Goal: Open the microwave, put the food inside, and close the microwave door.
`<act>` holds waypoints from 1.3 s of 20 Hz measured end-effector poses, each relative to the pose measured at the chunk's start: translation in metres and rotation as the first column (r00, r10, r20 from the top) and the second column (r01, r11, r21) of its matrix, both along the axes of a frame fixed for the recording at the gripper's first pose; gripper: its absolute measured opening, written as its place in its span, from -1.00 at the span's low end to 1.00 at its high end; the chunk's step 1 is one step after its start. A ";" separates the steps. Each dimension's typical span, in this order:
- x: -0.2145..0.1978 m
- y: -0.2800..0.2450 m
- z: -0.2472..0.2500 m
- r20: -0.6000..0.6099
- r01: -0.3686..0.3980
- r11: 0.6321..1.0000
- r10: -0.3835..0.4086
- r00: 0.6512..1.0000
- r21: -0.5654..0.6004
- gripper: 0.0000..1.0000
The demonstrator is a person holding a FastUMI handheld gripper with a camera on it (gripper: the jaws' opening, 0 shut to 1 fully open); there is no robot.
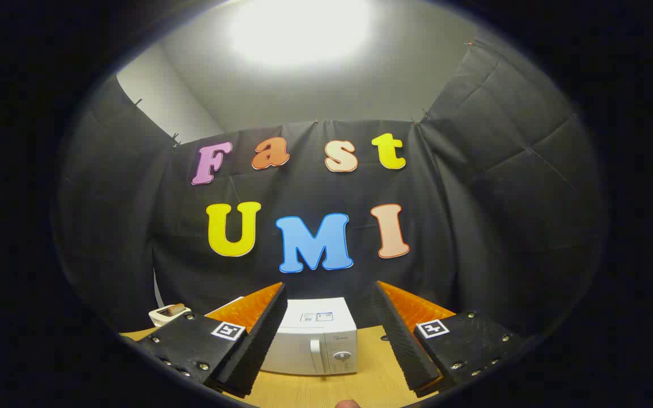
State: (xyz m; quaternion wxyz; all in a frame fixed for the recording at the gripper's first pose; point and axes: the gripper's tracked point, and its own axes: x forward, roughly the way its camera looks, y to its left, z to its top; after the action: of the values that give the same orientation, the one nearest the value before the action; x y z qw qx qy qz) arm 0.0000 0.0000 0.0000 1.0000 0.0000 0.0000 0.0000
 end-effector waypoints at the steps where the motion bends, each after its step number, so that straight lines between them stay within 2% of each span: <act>1: 0.001 0.003 -0.001 -0.002 -0.007 1.000 0.007 1.000 -0.010 0.89; 11: 0.009 0.030 -0.016 -0.038 -0.092 0.991 0.088 0.995 -0.096 0.89; 26: 0.031 0.029 -0.045 -0.047 -0.106 0.994 0.105 0.993 -0.012 0.89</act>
State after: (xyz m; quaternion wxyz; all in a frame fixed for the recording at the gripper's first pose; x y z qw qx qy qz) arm 0.0313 0.0286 -0.0448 0.9983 -0.0072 0.0229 0.0527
